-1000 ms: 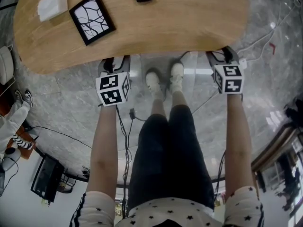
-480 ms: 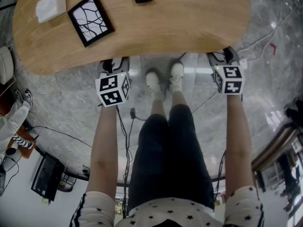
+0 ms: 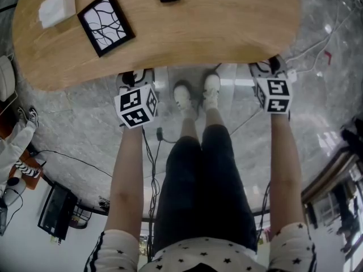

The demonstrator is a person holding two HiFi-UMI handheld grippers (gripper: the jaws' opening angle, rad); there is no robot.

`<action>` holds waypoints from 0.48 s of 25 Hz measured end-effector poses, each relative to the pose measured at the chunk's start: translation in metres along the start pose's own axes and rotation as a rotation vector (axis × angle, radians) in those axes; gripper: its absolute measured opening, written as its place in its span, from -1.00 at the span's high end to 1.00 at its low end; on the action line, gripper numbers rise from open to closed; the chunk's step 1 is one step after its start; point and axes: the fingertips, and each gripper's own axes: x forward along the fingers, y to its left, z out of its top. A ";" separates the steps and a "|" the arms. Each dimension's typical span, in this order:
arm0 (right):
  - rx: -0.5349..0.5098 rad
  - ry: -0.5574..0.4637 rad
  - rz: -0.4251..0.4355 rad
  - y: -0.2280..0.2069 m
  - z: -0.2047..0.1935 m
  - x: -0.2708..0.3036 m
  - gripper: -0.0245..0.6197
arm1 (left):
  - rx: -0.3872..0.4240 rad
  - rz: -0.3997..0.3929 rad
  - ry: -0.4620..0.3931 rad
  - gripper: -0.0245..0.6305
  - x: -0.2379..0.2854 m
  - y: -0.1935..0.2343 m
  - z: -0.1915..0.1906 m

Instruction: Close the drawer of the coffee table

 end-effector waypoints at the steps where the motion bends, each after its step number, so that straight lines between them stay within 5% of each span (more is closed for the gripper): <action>1: 0.000 -0.004 -0.002 0.000 0.000 0.001 0.15 | -0.007 0.007 -0.007 0.25 0.000 0.000 0.000; 12: -0.015 -0.105 -0.022 0.000 0.004 0.001 0.13 | -0.006 0.033 -0.066 0.25 0.002 0.001 0.004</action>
